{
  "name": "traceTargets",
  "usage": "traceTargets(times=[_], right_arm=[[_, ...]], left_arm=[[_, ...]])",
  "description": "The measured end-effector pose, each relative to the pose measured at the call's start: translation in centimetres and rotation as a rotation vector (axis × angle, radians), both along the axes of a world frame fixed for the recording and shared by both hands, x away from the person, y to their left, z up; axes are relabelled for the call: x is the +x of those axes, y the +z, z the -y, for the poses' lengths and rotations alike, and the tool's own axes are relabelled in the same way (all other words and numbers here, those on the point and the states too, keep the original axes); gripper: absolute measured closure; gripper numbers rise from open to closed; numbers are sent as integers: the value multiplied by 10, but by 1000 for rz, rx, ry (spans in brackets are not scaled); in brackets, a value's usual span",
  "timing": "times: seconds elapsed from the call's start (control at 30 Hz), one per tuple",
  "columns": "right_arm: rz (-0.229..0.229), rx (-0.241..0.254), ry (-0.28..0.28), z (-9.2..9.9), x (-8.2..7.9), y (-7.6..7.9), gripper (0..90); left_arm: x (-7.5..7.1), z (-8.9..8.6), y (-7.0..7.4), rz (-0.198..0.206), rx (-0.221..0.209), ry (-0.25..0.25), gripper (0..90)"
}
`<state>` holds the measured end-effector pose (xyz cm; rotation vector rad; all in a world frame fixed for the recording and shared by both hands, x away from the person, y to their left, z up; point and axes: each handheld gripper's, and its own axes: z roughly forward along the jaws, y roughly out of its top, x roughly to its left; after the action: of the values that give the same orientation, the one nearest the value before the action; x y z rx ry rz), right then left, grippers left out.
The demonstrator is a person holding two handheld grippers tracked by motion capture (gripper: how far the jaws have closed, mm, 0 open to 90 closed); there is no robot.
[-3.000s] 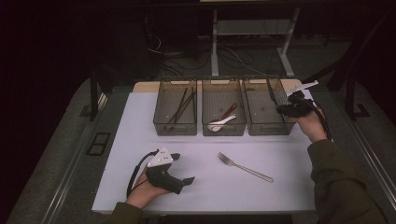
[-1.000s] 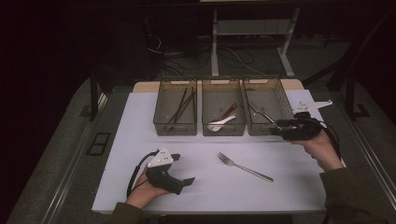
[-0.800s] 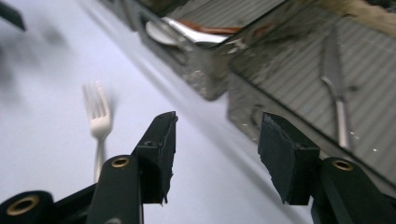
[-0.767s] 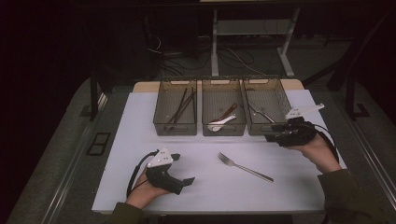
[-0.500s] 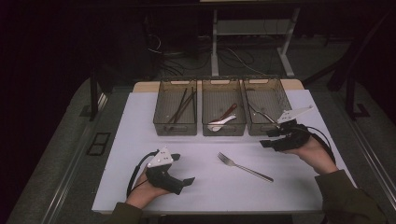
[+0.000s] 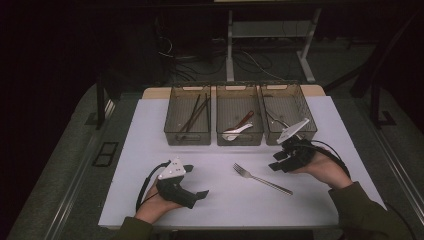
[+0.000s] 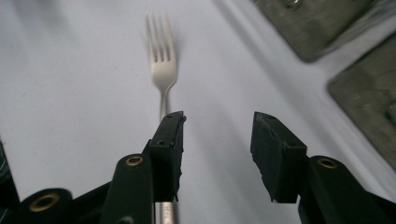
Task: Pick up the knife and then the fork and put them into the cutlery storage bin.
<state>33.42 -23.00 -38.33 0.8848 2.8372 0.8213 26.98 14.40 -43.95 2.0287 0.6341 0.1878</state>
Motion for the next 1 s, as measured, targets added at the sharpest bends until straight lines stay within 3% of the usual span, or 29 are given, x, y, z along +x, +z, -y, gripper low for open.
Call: traceTargets(times=[0.27, 0.73, 1.0], right_arm=[[-27, -89, 91, -24, -3, -9, 630], [-119, -241, 153, -58, 0, -26, 734], [-136, -343, 187, -72, 2, -35, 793]], left_arm=[[0, 0, 0, 2, 1, -1, 0], [0, 0, 0, 2, 0, -2, 0], [0, 0, 0, 1, -1, 1, 0]])
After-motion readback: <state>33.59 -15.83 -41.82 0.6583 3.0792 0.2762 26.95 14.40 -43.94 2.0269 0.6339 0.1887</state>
